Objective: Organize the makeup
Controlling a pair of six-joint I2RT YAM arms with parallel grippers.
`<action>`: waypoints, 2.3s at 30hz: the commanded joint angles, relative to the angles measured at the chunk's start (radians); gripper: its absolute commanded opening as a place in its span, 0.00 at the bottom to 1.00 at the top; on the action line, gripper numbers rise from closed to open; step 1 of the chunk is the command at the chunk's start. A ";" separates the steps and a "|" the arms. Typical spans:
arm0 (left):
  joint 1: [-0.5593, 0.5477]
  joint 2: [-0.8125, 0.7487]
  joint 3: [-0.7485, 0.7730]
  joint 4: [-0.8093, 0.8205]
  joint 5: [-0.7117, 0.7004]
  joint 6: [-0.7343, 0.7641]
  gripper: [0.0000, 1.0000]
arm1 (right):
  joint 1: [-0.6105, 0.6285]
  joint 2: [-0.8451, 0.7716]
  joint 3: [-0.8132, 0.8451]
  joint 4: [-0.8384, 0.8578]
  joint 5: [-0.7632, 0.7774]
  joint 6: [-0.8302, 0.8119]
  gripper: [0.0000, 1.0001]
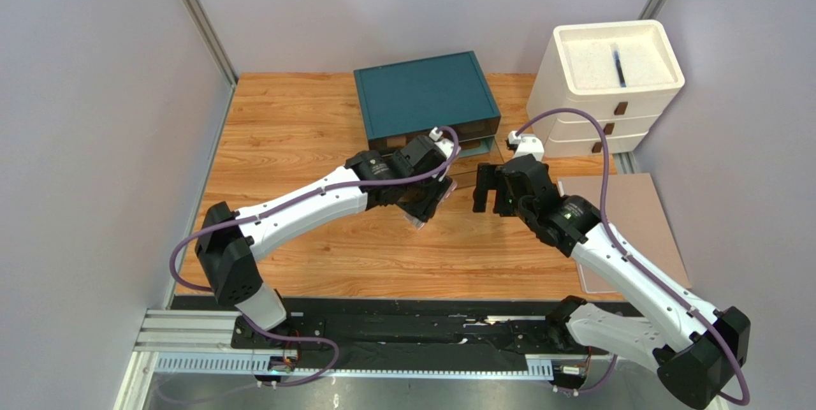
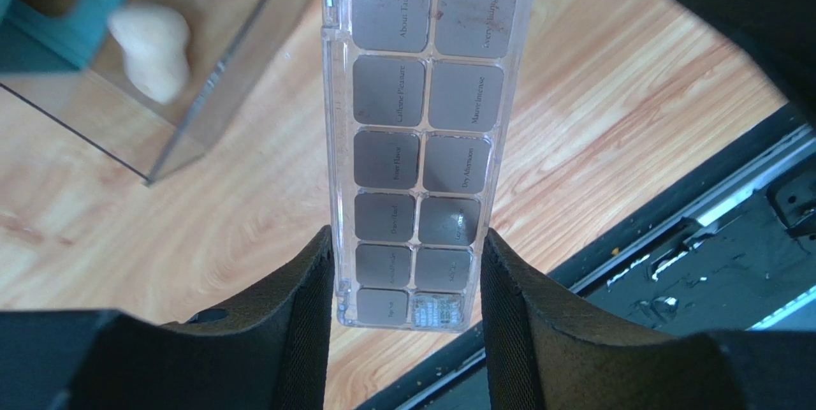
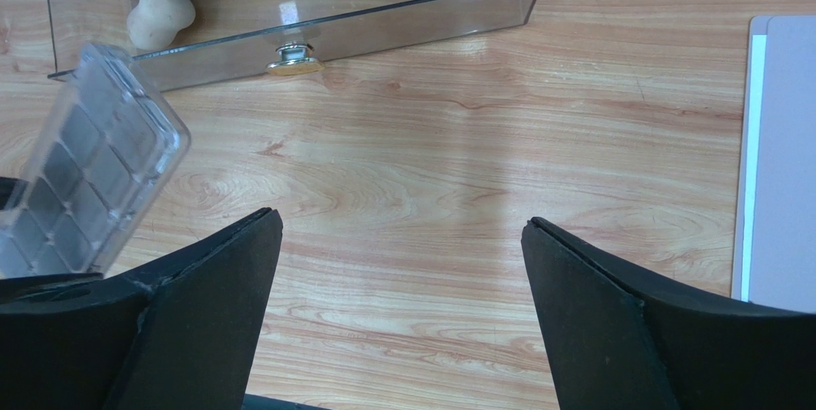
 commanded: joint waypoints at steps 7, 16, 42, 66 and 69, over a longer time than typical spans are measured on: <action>0.079 0.254 0.324 -0.117 -0.006 0.185 0.00 | -0.073 -0.036 0.013 0.016 -0.042 -0.015 1.00; 0.079 0.435 0.588 -0.178 -0.134 0.342 0.00 | -0.127 -0.059 0.010 -0.005 -0.069 -0.038 1.00; 0.087 0.704 0.832 -0.235 -0.310 0.363 0.12 | -0.164 -0.066 -0.023 -0.033 -0.134 -0.020 1.00; 0.161 0.448 0.688 -0.233 -0.235 0.280 0.67 | -0.164 -0.017 -0.058 0.059 -0.238 0.069 0.97; 0.208 0.366 0.689 -0.215 -0.214 0.236 0.28 | -0.164 0.009 -0.073 0.119 -0.299 0.091 0.86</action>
